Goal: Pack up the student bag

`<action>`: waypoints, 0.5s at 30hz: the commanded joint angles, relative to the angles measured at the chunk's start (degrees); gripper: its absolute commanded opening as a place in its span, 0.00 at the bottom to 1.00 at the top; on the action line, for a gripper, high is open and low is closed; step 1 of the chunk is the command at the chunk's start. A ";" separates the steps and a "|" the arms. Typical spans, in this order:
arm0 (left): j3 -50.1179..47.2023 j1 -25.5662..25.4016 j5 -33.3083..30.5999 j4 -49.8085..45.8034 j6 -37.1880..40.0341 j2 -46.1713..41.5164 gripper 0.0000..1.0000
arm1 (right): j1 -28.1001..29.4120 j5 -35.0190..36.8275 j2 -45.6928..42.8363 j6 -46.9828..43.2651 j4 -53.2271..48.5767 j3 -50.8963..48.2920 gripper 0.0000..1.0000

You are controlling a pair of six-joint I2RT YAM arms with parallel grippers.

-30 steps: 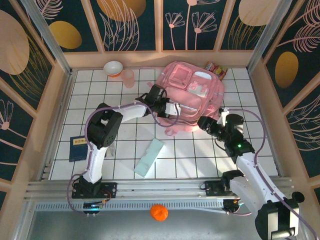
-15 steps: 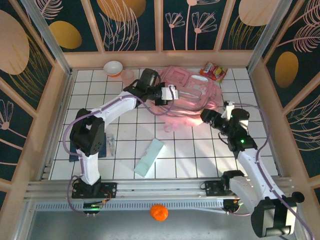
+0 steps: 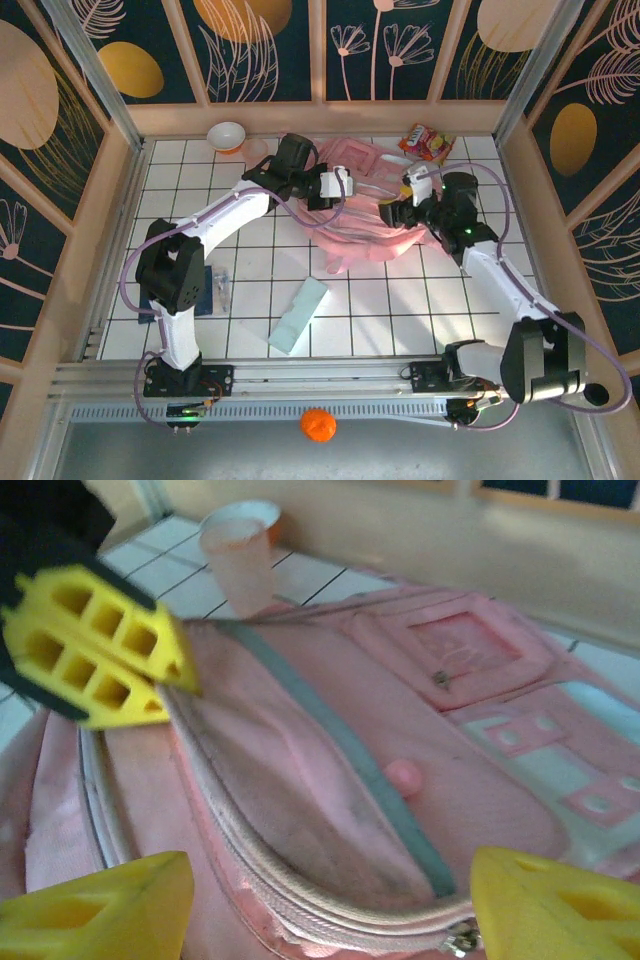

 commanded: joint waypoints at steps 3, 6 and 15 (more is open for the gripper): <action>0.78 -0.05 8.17 4.71 -1.24 -4.82 0.00 | 0.53 -8.09 3.56 -6.65 5.33 1.53 0.73; 0.54 -0.06 10.39 4.24 -0.60 -5.05 0.00 | 0.29 -7.71 6.85 -6.99 5.89 2.64 0.67; -2.03 -0.06 11.95 4.53 -0.28 -6.34 0.00 | -0.50 -10.45 10.48 -7.52 5.84 5.90 0.00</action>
